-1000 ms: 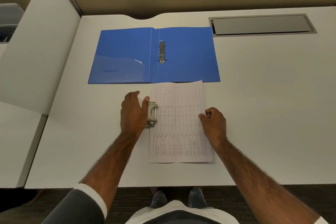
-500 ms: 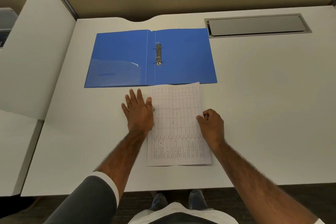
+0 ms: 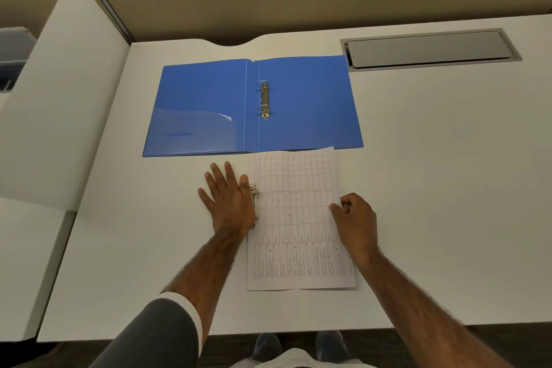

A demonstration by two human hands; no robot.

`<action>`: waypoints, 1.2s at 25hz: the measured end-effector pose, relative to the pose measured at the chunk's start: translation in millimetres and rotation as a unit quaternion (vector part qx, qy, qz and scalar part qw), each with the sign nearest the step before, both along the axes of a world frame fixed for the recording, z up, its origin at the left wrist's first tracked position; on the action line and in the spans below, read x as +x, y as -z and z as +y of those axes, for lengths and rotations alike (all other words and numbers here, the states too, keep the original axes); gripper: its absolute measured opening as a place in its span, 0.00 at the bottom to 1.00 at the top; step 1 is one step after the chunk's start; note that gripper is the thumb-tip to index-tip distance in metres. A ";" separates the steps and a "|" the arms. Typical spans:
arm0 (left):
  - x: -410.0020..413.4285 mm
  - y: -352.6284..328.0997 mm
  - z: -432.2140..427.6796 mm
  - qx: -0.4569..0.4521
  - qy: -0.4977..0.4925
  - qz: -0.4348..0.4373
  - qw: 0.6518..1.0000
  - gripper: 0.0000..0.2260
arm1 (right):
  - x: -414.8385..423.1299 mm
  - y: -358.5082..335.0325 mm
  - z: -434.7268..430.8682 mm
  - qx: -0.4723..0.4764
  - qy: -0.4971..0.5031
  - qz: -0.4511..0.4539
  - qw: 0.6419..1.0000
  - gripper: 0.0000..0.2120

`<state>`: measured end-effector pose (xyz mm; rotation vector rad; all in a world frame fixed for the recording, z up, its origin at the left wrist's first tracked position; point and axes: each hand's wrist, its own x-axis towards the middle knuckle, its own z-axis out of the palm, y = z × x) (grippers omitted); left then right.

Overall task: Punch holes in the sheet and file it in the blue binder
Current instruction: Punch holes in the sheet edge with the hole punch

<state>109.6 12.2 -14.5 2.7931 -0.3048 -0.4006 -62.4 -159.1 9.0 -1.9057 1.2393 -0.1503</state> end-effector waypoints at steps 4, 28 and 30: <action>1.3 5.3 0.7 0.018 -0.004 -0.008 1.000 0.31 | 1.4 1.0 0.9 -0.004 0.002 -0.002 1.000 0.08; -11.2 -52.2 41.5 -0.255 -0.131 0.119 0.951 0.06 | -6.0 -10.2 -9.9 0.063 0.019 -0.025 0.998 0.05; -1.2 -51.5 58.2 -0.282 -0.153 0.132 0.938 0.05 | -8.6 -11.2 -11.9 0.065 0.027 -0.032 0.997 0.05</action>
